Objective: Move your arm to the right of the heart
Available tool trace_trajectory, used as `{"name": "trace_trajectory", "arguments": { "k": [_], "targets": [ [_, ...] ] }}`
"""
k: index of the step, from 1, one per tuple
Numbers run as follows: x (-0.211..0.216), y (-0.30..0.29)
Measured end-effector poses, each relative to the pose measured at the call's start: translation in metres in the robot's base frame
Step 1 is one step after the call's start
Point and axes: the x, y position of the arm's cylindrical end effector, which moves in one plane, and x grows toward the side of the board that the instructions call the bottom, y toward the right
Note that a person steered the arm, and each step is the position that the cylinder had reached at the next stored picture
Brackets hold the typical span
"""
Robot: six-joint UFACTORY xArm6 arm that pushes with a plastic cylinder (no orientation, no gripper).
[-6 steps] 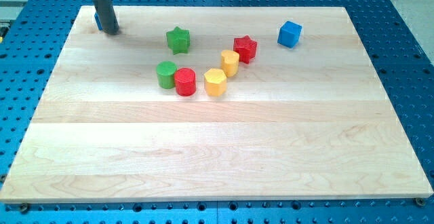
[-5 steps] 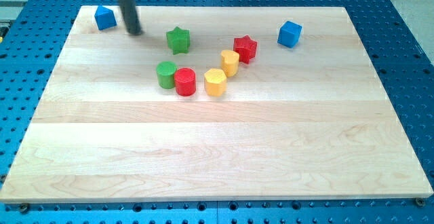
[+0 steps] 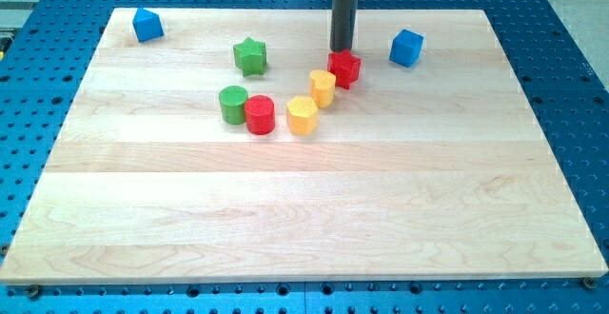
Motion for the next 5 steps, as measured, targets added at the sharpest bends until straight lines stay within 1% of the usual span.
{"name": "trace_trajectory", "arguments": {
  "k": [1,2,3,4,5],
  "targets": [
    [0.043,0.041],
    [0.094,0.059],
    [0.118,0.034],
    [0.115,-0.004],
    [0.089,-0.016]
  ]
}}
